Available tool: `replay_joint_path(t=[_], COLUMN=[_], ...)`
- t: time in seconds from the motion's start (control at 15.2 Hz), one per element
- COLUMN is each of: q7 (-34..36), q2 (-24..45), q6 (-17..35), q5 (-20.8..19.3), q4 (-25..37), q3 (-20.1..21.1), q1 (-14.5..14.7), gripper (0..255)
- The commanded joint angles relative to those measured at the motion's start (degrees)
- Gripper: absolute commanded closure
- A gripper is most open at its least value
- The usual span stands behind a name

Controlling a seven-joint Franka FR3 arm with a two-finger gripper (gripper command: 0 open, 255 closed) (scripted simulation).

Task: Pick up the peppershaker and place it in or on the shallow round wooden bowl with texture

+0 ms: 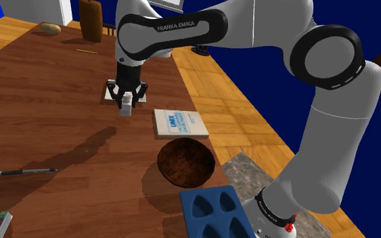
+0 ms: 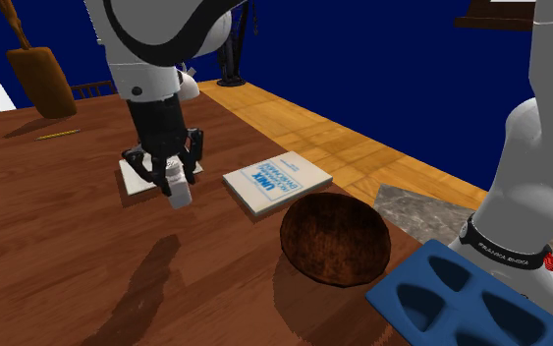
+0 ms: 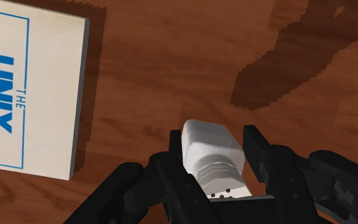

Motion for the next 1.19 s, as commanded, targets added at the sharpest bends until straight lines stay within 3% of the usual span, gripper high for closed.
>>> replay_joint_path(t=[0.0,0.86,1.12], q7=[-0.07,0.05,-0.83], q2=[-0.51,-2.43,-12.61], q6=[-1.47,-9.91,-6.22], q5=[0.14,0.65,3.43], q4=[0.95,7.55,-6.00], q3=[0.05,0.34,0.97], q1=[-0.07,-0.06,-1.39], gripper=[255,255,255])
